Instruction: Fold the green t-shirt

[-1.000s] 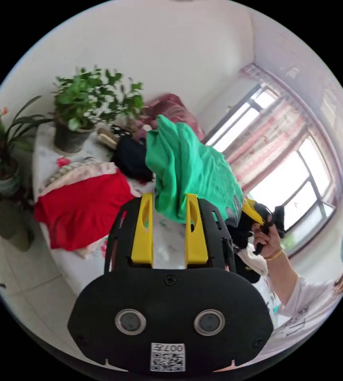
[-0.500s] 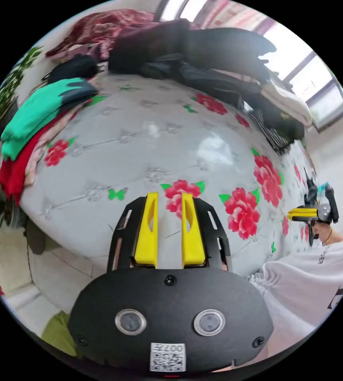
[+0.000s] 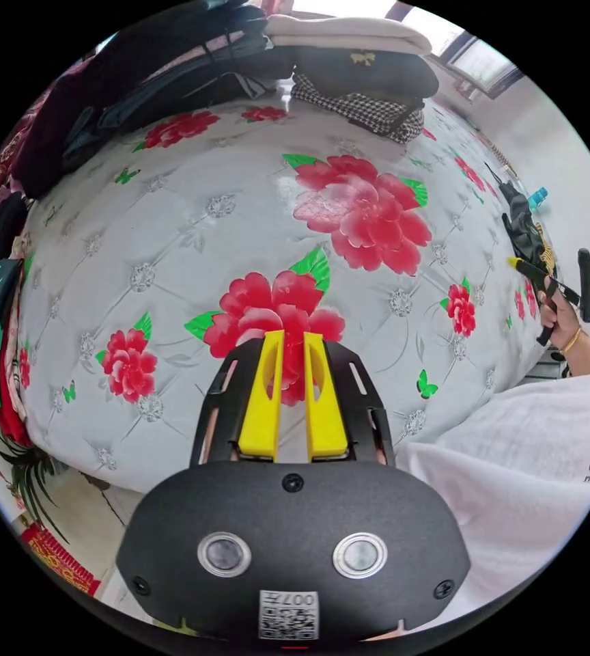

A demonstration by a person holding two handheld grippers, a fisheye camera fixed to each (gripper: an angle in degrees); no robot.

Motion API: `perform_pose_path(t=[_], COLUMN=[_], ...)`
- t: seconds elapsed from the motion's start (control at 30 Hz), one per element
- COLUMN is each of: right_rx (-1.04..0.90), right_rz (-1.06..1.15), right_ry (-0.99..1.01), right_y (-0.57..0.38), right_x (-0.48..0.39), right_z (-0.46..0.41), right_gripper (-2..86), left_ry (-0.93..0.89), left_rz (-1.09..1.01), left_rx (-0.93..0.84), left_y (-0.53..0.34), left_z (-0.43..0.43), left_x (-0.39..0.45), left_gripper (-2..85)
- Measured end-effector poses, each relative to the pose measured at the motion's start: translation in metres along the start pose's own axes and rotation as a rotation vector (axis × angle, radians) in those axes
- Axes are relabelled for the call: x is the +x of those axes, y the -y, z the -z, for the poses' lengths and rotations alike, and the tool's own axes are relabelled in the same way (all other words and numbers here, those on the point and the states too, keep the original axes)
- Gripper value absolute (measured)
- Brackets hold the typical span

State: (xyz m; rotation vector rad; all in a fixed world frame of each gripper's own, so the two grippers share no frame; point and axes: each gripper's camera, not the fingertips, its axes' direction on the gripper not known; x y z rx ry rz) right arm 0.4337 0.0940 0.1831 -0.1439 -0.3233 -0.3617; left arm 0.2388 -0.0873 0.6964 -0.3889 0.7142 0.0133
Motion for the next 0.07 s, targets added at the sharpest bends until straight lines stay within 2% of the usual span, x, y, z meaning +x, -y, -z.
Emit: perform_pose_path(t=[0.07], right_rx=[0.094], right_rz=[-0.138], right_ry=[-0.132], right_y=[0.016], right_x=[0.053], right_z=[0.022], right_gripper=[8.1], left_ry=[0.011], left_rz=[0.027], left_rx=[0.015], left_y=[-0.004], left_z=[-0.004], left_x=[0.002], left_gripper=[5.9])
